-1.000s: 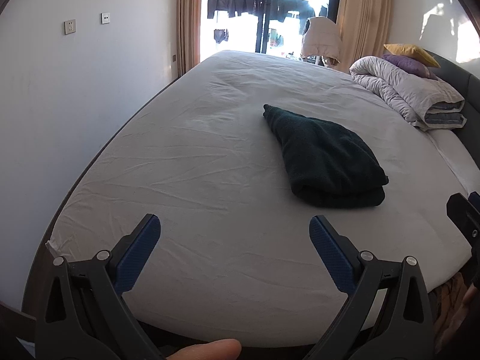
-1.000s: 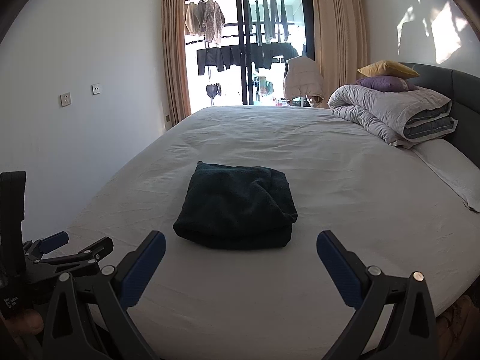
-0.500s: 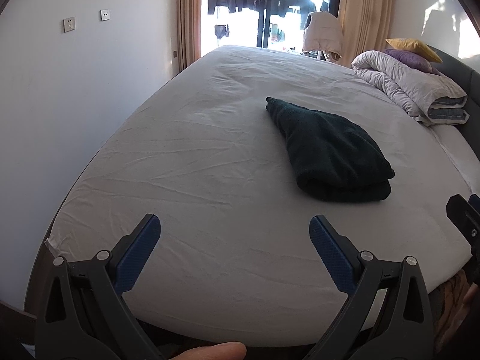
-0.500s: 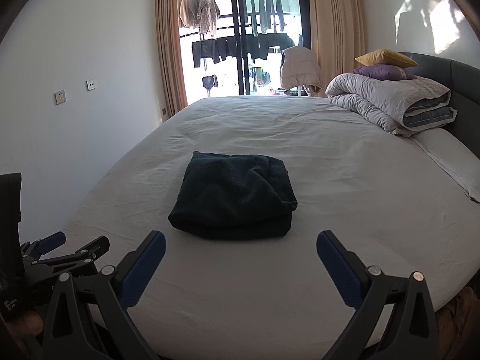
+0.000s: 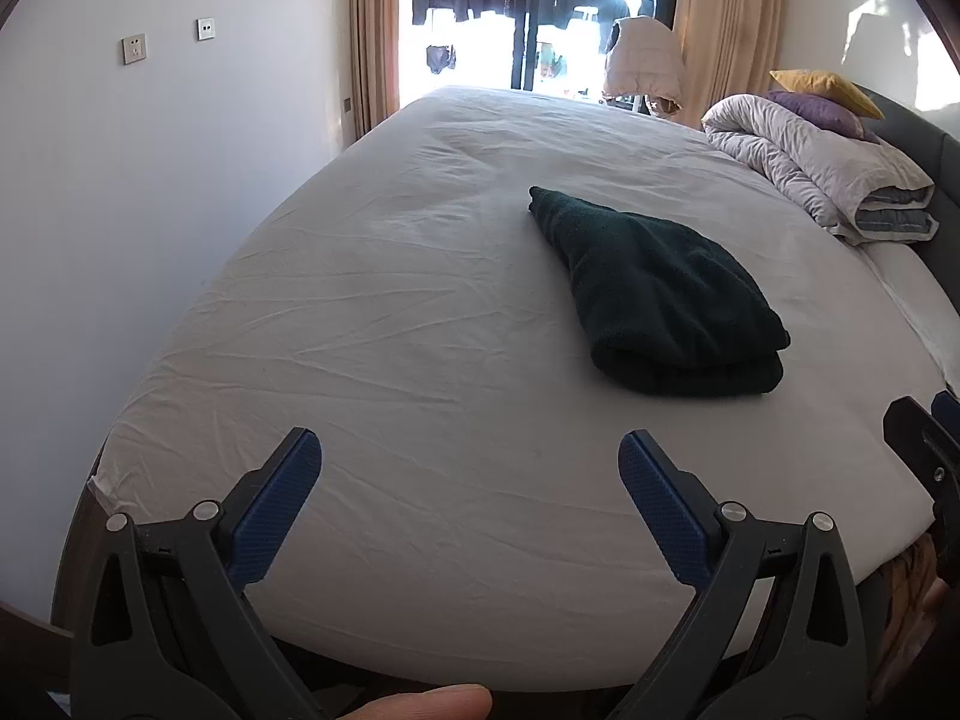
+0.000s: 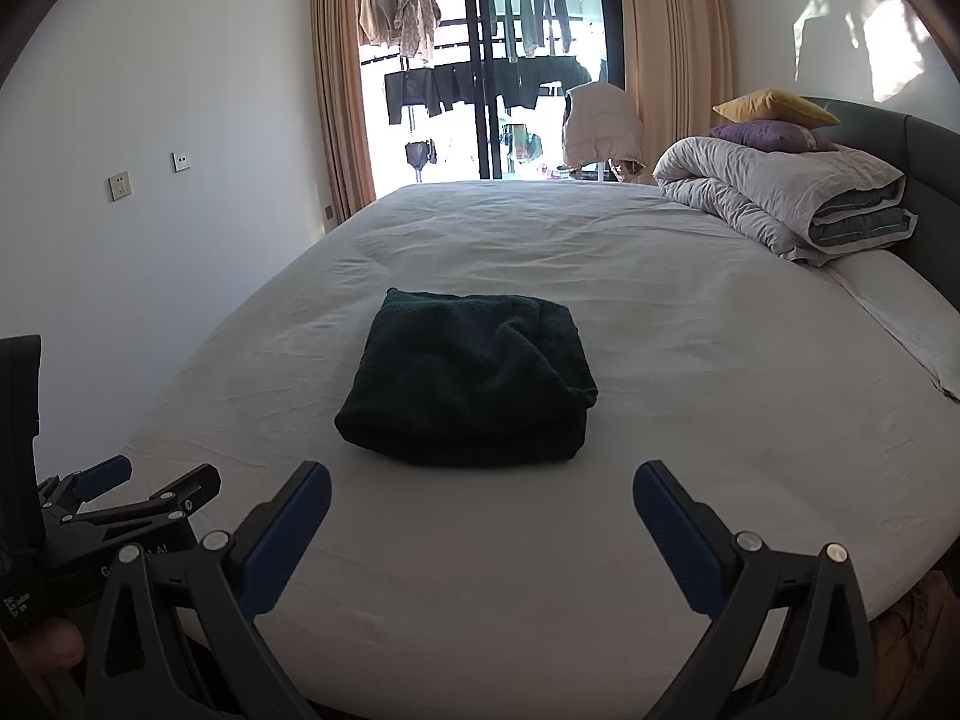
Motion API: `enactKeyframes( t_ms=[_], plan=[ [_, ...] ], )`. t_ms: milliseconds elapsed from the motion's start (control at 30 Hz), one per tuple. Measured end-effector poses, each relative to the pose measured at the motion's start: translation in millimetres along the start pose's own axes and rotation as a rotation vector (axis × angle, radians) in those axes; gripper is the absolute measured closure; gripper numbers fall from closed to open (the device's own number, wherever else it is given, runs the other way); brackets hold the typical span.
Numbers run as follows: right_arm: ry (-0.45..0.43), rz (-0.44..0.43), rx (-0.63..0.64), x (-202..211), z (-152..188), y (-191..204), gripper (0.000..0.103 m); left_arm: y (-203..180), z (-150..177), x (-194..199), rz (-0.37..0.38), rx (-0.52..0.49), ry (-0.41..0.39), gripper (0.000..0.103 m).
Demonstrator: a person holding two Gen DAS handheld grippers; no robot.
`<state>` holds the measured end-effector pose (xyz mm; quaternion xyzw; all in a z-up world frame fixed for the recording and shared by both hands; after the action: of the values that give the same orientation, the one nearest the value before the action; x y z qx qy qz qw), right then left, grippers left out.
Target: Fold small clothes
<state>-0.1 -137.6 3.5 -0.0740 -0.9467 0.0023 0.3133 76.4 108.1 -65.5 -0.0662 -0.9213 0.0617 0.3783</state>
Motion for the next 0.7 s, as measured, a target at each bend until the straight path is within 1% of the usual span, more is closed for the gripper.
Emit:
enactKeyframes(
  t_ms=[700],
  plan=[
    [0.008, -0.002, -0.001, -1.5, 4.1, 0.4, 0.0, -1.0, 1.2, -4.4, 0.0, -0.002, 0.001, 0.002]
  ],
)
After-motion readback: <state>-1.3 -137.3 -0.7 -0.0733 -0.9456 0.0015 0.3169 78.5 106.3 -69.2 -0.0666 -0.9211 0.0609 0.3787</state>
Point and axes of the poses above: each gripper's, at about its wrist camera, not at the fingertips, and x roughly against the way its jaws point, y to its left, z to its underside, the point moved 9 cm from there along -x, roughly the way its jaws point, and after that the axes turned 12 degrees about z, right-handed, at the moved point
